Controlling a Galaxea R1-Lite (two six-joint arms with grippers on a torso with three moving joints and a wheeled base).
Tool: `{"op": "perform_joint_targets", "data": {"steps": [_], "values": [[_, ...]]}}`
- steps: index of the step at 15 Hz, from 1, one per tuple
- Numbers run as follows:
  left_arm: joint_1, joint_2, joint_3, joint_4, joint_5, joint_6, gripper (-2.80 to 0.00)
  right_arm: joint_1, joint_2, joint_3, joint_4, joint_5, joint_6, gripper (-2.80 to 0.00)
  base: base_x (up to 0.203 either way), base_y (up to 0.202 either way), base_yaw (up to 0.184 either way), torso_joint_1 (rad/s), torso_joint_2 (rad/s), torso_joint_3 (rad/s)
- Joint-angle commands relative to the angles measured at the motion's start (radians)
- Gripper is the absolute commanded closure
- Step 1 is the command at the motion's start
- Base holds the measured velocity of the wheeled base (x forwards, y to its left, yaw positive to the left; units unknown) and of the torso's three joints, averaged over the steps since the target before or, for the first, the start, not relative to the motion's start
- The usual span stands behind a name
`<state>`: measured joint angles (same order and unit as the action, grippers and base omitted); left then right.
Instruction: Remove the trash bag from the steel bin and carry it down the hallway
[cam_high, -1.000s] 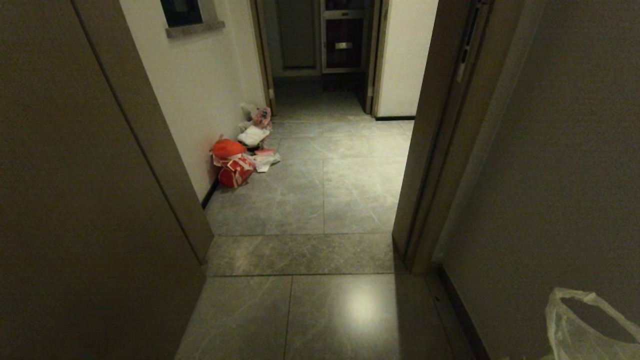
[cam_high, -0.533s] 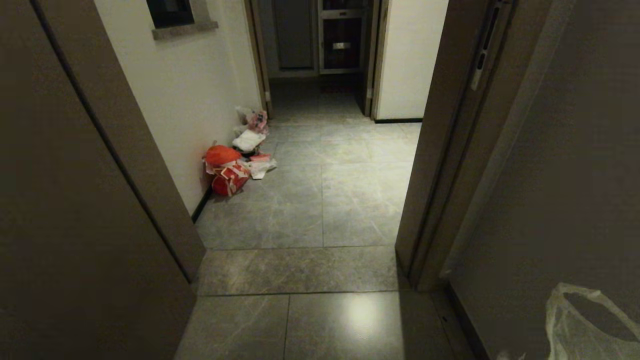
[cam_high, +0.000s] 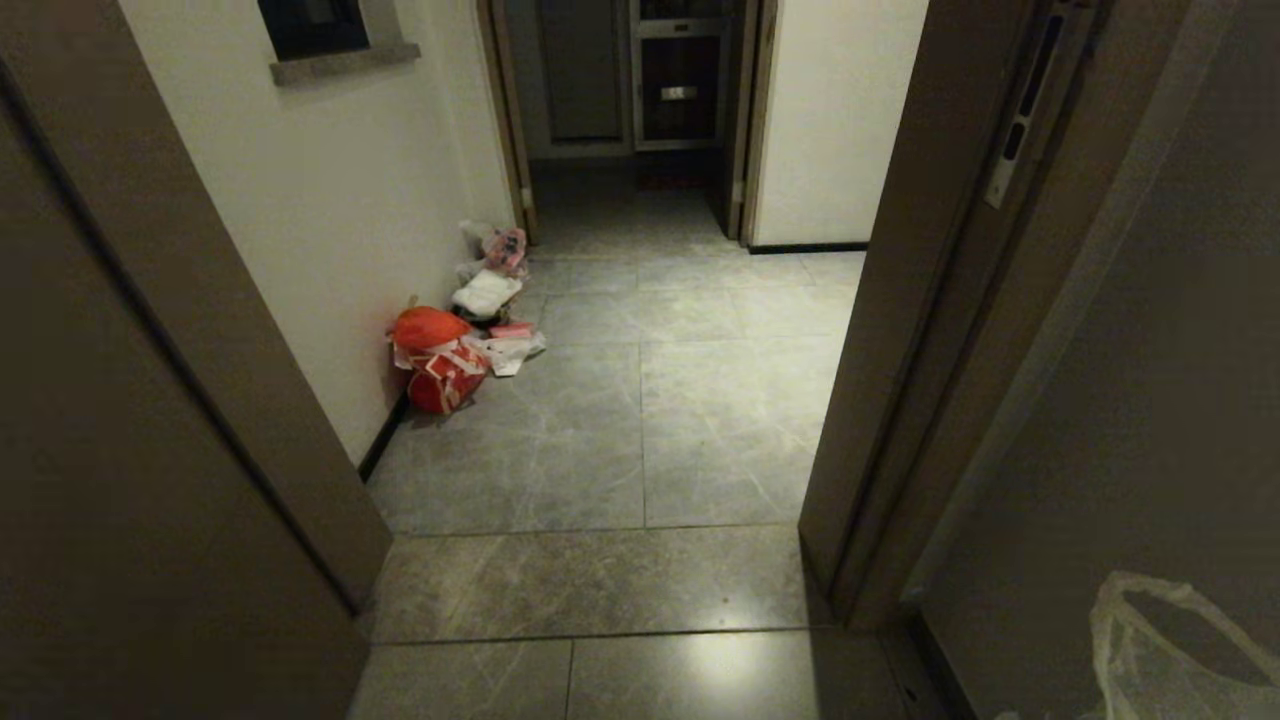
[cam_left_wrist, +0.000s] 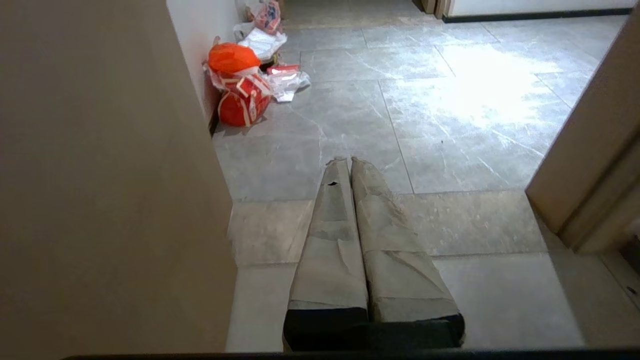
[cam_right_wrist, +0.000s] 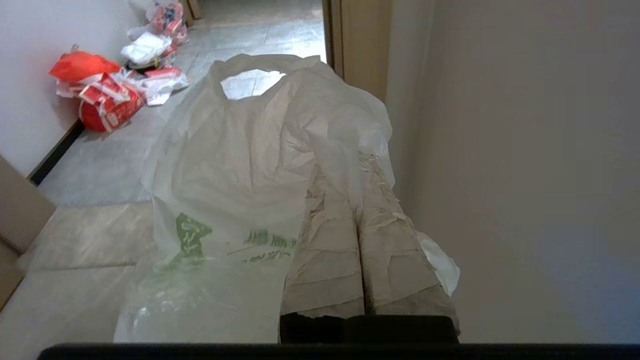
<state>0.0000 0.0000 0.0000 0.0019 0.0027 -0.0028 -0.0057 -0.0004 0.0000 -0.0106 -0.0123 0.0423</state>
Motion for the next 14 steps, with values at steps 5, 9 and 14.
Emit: {"op": "perform_joint_targets", "data": {"steps": [5, 9, 14], "values": [[0.000, 0.001, 0.001, 0.000, 0.000, 0.000, 0.00, 0.000, 0.000, 0.000, 0.000, 0.000, 0.001, 0.00, 0.182, 0.000, -0.002, 0.002, 0.00, 0.003], [0.000, 0.002, 0.002, 0.000, 0.000, 0.000, 0.00, 0.000, 0.000, 0.000, 0.000, 0.000, 0.001, 0.00, 0.187, 0.000, -0.003, 0.002, 0.00, 0.002], [0.000, 0.000, 0.000, 0.000, 0.000, 0.001, 0.00, 0.000, 0.000, 0.000, 0.000, 0.000, 0.001, 0.00, 0.182, 0.000, -0.002, 0.001, 0.00, 0.003]]}}
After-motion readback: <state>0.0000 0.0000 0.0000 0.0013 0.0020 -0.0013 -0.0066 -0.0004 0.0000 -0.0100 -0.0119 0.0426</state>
